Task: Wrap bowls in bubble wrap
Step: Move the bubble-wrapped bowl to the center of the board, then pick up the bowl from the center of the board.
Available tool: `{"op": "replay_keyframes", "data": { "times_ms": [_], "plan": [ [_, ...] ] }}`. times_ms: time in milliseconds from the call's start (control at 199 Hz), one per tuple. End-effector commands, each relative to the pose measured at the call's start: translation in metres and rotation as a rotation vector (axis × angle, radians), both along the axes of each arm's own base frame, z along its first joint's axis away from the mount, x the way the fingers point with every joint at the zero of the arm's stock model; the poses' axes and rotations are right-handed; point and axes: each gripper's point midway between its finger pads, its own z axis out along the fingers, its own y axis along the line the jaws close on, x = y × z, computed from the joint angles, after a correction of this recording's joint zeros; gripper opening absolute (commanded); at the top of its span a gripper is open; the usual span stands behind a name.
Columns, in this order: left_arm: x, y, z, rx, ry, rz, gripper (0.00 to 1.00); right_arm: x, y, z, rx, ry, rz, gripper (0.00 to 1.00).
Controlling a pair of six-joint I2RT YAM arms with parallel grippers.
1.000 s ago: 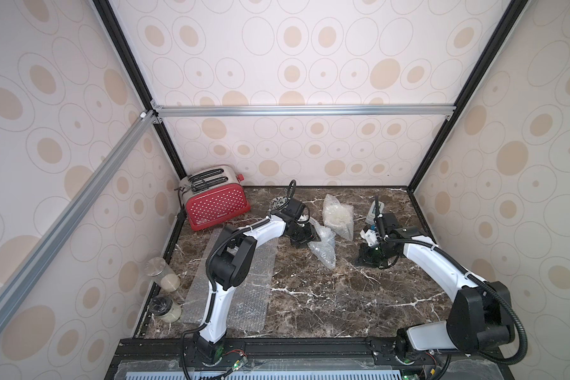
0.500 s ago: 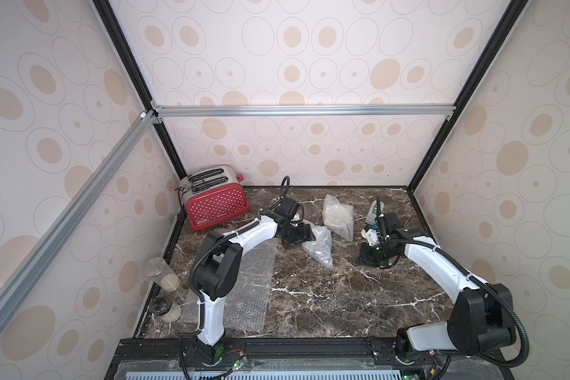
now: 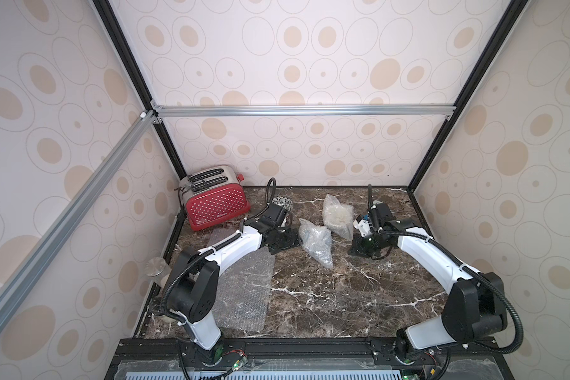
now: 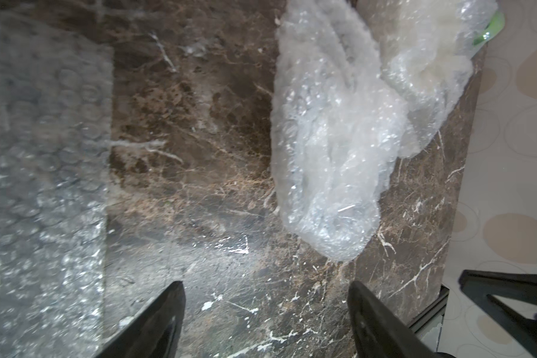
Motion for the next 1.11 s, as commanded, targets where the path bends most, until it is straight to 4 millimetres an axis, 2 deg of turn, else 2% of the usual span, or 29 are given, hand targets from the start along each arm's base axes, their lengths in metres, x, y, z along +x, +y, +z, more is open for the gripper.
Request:
{"op": "replay_keyframes", "data": {
  "times_ms": [0,76,227,327,398,483,619,695,740,866,982,1102],
  "plan": [
    [0.009,0.024,0.014,0.0,-0.075,0.092,0.8,0.01,0.021,0.006,0.016,-0.015,0.037,0.1],
    [0.004,0.048,0.009,0.015,-0.084,0.162,0.78,0.012,0.044,0.011,0.032,-0.031,0.084,0.1],
    [-0.009,0.101,0.002,0.025,-0.081,0.304,0.75,0.016,0.109,0.017,0.059,-0.07,0.197,0.11],
    [-0.028,0.129,-0.015,0.076,-0.025,0.363,0.74,0.036,0.135,0.016,0.054,-0.086,0.199,0.14],
    [-0.042,0.138,-0.026,0.109,0.002,0.372,0.74,0.058,0.152,0.02,0.071,-0.105,0.181,0.19],
    [-0.054,0.14,-0.038,0.115,0.038,0.366,0.74,0.086,0.176,0.025,0.072,-0.135,0.168,0.24],
    [-0.065,0.138,-0.052,0.107,0.085,0.354,0.73,0.139,0.203,0.017,0.057,-0.156,0.061,0.31],
    [-0.068,0.14,-0.053,0.118,0.084,0.354,0.73,0.167,0.211,0.005,0.031,-0.147,-0.001,0.32],
    [-0.068,0.143,-0.051,0.129,0.077,0.355,0.73,0.184,0.215,0.005,0.012,-0.17,-0.03,0.32],
    [-0.072,0.152,-0.045,0.162,0.071,0.35,0.73,0.221,0.2,-0.014,-0.046,-0.202,-0.137,0.33],
    [-0.076,0.16,-0.045,0.19,0.068,0.35,0.73,0.234,0.187,-0.038,-0.034,-0.169,-0.202,0.33],
    [-0.077,0.161,-0.047,0.199,0.068,0.341,0.73,0.238,0.196,-0.043,0.012,-0.175,-0.169,0.34]
  ]
}}
